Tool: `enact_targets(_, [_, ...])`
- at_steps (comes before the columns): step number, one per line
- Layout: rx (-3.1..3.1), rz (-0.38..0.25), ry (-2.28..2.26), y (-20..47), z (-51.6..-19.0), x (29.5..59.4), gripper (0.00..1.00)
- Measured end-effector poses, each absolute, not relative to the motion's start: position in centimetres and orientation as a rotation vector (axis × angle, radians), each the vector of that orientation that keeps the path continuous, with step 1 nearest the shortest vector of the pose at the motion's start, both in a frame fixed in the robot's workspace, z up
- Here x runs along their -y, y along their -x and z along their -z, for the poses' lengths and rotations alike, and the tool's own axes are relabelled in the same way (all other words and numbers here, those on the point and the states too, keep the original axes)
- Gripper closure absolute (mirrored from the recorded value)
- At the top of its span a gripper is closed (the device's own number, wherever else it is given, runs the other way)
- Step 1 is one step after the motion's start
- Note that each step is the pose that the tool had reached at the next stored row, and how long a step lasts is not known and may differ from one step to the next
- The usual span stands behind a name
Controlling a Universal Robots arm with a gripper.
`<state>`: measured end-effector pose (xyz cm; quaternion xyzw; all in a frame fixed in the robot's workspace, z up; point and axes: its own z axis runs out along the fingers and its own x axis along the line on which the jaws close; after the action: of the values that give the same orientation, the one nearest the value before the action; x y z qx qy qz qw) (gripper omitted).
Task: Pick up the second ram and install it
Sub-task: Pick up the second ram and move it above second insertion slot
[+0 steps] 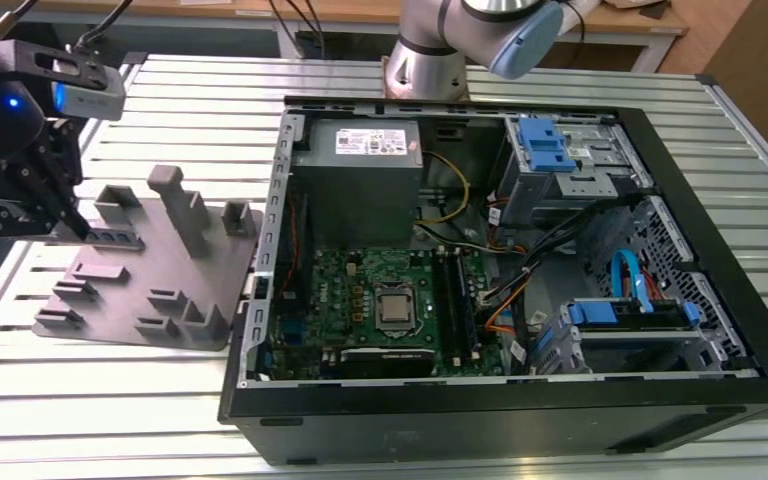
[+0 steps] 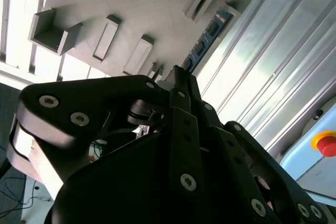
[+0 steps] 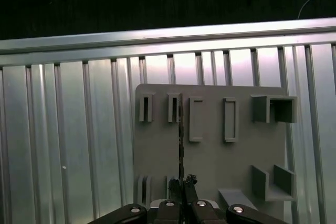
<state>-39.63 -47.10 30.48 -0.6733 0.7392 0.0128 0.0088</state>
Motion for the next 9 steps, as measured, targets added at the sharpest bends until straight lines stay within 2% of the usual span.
enact_targets(9, [-2.309,-0.04,2.104,39.63,-31.58,47.1,0.89])
